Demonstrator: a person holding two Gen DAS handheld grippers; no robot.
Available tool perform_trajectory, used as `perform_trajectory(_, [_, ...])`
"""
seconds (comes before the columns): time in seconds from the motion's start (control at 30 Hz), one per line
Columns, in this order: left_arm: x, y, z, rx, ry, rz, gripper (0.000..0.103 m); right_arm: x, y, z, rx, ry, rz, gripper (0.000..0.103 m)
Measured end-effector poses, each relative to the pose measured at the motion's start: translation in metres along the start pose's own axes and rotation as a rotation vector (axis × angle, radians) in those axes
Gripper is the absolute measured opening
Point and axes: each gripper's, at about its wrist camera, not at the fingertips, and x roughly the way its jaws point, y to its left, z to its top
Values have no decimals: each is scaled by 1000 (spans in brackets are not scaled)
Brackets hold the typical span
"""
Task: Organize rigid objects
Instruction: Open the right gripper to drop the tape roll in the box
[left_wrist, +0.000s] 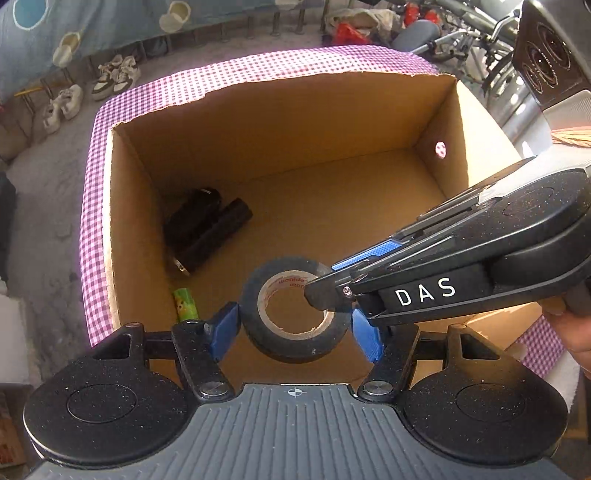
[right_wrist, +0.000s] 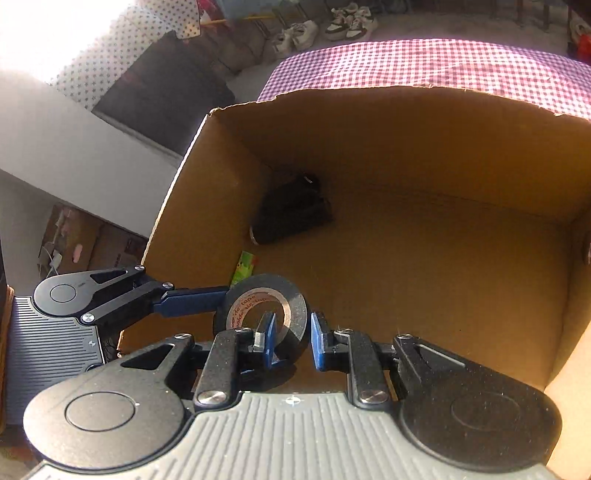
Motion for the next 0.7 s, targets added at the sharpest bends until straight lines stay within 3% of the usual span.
perform_trajectory(0.17, [3, 0, 0, 25, 45, 5, 67, 22, -10, -9, 56, 91, 50, 22])
perform_trajectory(0.37, [-7, -1, 3, 20, 22, -6, 73, 26, -7, -10, 64, 114, 84, 22])
perform_trajectory(0.5, [-26, -7, 0, 20, -36, -18, 78, 7, -4, -13, 60, 70, 104, 22])
perform_trajectory(0.7, [-72, -18, -20, 12, -167, -42, 82, -55, 6, -33, 25, -72, 147, 23])
